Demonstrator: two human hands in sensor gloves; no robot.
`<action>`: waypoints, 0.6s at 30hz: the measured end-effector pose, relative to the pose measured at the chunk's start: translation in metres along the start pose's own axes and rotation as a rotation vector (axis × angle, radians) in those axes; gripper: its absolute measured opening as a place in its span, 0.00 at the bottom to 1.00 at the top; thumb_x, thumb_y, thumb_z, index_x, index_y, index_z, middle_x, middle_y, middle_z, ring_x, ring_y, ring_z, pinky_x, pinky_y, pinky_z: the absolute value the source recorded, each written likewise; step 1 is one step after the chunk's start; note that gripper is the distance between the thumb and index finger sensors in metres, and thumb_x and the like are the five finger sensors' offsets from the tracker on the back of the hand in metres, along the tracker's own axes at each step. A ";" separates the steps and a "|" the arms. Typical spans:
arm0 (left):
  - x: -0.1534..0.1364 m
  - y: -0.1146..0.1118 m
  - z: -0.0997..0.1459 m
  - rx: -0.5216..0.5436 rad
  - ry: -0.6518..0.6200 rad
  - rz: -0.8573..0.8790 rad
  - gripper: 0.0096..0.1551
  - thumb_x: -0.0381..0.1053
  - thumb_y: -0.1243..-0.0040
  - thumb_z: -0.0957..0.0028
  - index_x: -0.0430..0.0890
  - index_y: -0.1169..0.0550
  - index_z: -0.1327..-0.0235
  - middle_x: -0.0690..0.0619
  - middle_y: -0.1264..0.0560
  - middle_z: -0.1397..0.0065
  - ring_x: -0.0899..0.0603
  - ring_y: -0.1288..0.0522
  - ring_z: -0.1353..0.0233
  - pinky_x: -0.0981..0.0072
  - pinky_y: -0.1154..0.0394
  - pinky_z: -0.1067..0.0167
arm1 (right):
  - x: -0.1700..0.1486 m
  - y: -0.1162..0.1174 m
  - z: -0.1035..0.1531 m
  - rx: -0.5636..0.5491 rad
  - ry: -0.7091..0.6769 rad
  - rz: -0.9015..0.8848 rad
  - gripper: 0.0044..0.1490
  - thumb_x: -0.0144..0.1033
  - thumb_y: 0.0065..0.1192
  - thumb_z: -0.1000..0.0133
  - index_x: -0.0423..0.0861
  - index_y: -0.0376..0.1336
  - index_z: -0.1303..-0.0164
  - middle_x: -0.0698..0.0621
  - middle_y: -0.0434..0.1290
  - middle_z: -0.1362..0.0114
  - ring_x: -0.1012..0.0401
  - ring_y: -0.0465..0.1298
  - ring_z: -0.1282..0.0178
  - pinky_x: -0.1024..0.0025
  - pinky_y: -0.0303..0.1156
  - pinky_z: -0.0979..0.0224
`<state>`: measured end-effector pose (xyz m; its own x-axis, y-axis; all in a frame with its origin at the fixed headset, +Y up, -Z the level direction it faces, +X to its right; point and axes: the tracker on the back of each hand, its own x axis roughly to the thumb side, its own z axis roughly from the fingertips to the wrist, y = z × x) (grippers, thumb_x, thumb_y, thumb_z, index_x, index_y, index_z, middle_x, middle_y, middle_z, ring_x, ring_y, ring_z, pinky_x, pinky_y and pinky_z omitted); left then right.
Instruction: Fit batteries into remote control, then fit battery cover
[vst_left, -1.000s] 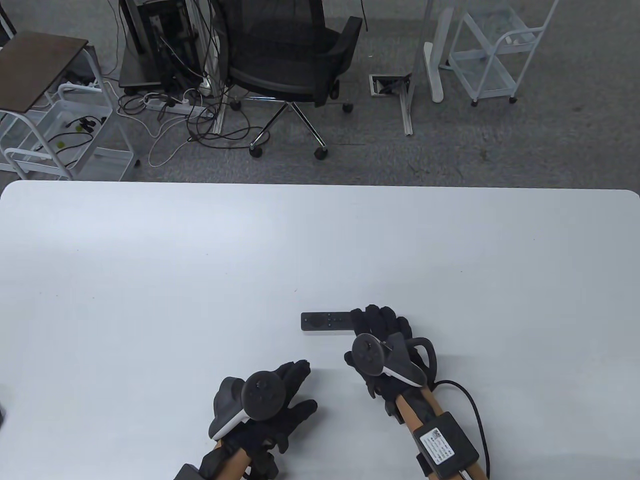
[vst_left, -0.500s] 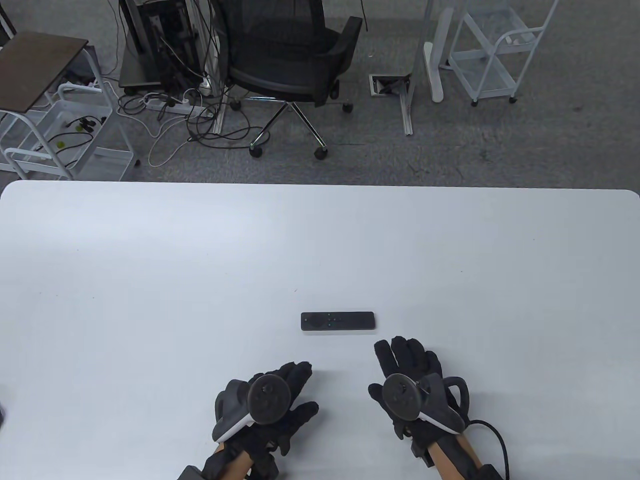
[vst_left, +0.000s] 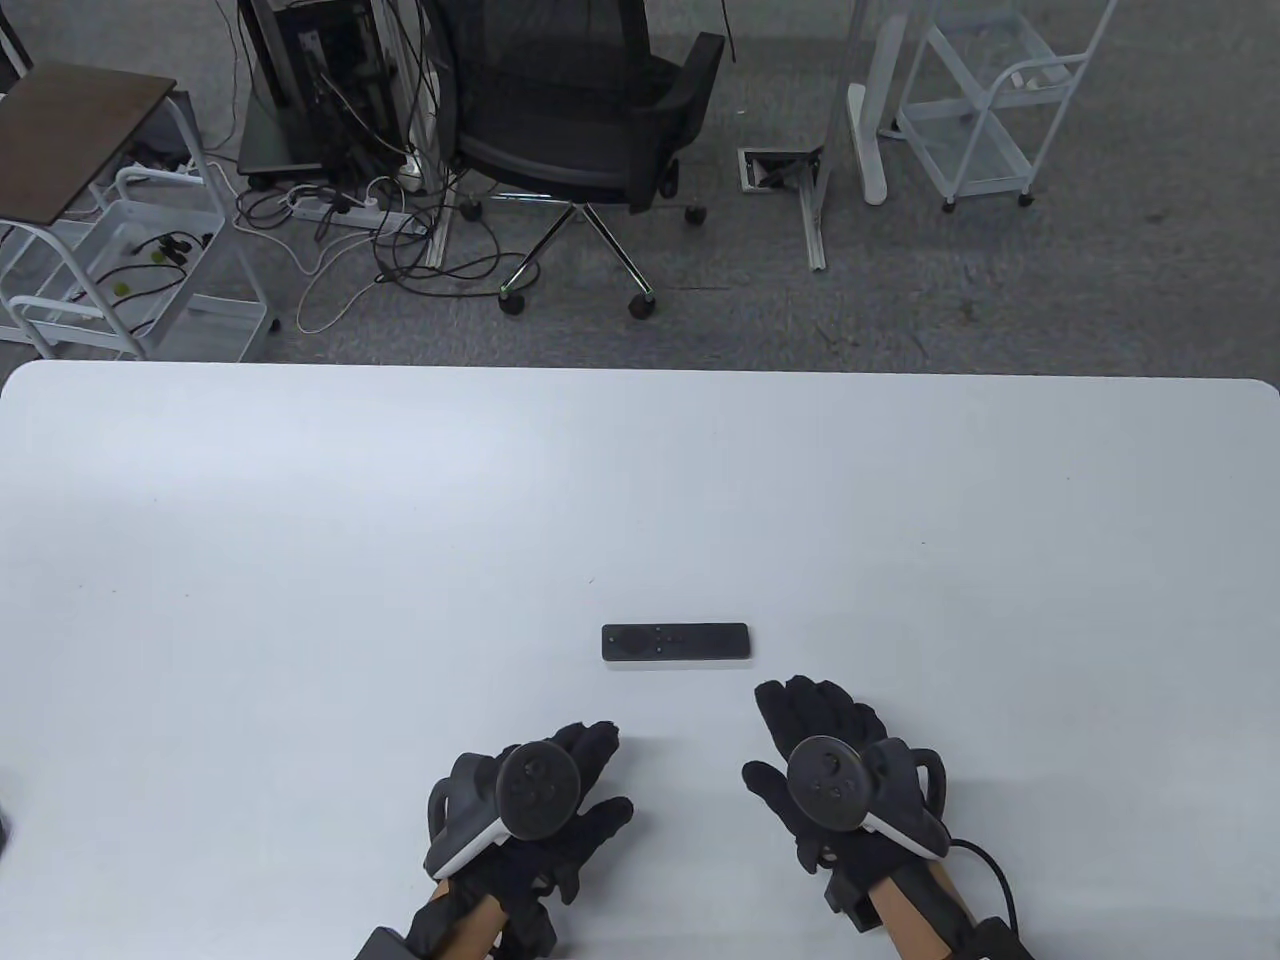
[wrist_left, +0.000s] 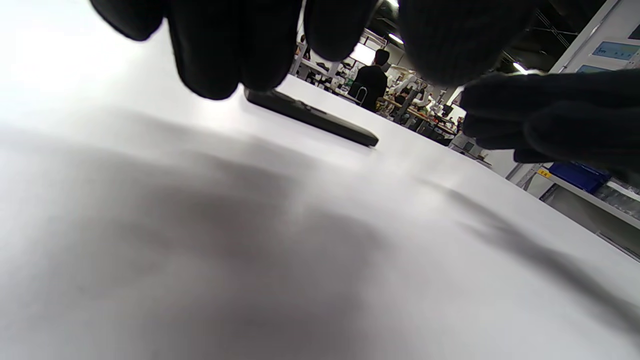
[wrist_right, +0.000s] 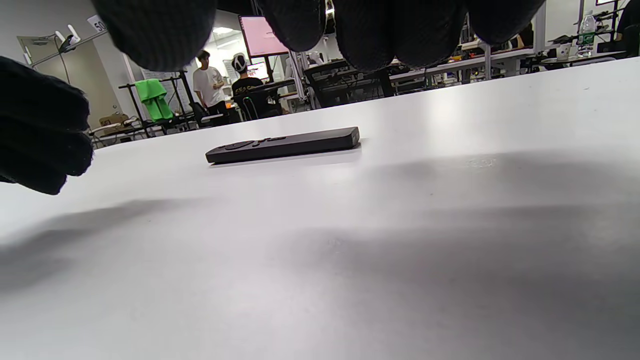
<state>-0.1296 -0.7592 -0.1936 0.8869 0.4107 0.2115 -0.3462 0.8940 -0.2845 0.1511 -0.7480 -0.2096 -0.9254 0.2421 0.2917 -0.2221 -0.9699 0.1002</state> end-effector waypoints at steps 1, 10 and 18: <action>0.000 0.000 0.000 0.000 0.001 0.000 0.46 0.67 0.38 0.51 0.52 0.34 0.20 0.41 0.31 0.16 0.31 0.29 0.21 0.32 0.38 0.21 | 0.000 0.000 0.000 0.001 -0.003 0.000 0.51 0.55 0.61 0.49 0.41 0.54 0.18 0.30 0.60 0.15 0.30 0.60 0.20 0.29 0.56 0.24; 0.001 -0.001 0.000 -0.019 -0.003 -0.005 0.45 0.67 0.38 0.51 0.53 0.33 0.20 0.41 0.31 0.17 0.31 0.29 0.22 0.32 0.38 0.22 | 0.001 0.000 0.002 -0.008 -0.011 -0.009 0.50 0.55 0.61 0.48 0.42 0.56 0.18 0.30 0.61 0.16 0.30 0.61 0.20 0.29 0.57 0.24; 0.000 0.000 0.000 -0.017 0.002 -0.005 0.45 0.67 0.38 0.51 0.53 0.32 0.20 0.41 0.31 0.16 0.31 0.29 0.22 0.33 0.38 0.22 | -0.001 -0.001 0.001 -0.005 -0.009 -0.020 0.49 0.55 0.61 0.48 0.42 0.58 0.19 0.30 0.62 0.16 0.30 0.62 0.20 0.29 0.57 0.24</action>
<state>-0.1291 -0.7596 -0.1936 0.8892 0.4057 0.2116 -0.3362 0.8930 -0.2994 0.1522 -0.7470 -0.2086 -0.9180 0.2618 0.2979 -0.2421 -0.9649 0.1018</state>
